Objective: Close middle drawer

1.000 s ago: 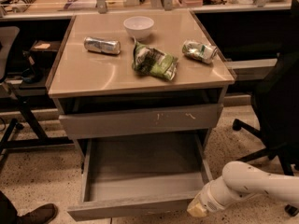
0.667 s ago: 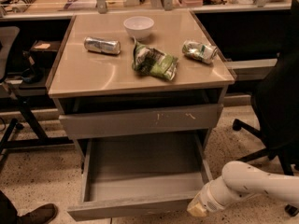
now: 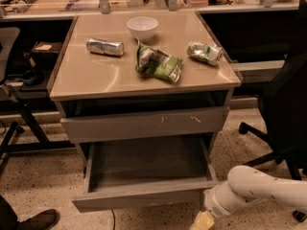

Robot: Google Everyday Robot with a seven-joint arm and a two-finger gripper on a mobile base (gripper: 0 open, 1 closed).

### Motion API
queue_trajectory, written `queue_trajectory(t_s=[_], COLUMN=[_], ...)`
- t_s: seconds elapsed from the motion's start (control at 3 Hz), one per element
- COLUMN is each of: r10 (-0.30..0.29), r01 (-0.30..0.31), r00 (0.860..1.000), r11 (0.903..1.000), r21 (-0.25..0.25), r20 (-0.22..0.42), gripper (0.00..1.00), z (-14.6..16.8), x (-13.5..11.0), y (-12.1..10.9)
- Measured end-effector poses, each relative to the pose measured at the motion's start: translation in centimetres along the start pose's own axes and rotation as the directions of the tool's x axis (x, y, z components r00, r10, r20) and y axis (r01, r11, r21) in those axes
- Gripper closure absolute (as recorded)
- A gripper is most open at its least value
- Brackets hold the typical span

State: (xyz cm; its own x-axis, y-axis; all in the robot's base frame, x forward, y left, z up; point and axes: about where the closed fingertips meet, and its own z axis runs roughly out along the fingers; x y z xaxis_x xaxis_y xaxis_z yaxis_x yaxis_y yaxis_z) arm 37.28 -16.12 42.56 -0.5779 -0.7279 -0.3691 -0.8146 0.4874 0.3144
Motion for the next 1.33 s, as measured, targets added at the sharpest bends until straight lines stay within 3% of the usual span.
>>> queue_trajectory(t_s=[0.33, 1.33], r10=[0.000, 0.000], r01=[0.000, 0.000], r00=[1.000, 1.000], r11=[1.0000, 1.0000], r21=[0.000, 0.000], r20=[0.000, 0.000], gripper=[0.00, 0.66], z=[0.00, 0.01], x=[0.00, 0.00], y=[0.00, 0.01])
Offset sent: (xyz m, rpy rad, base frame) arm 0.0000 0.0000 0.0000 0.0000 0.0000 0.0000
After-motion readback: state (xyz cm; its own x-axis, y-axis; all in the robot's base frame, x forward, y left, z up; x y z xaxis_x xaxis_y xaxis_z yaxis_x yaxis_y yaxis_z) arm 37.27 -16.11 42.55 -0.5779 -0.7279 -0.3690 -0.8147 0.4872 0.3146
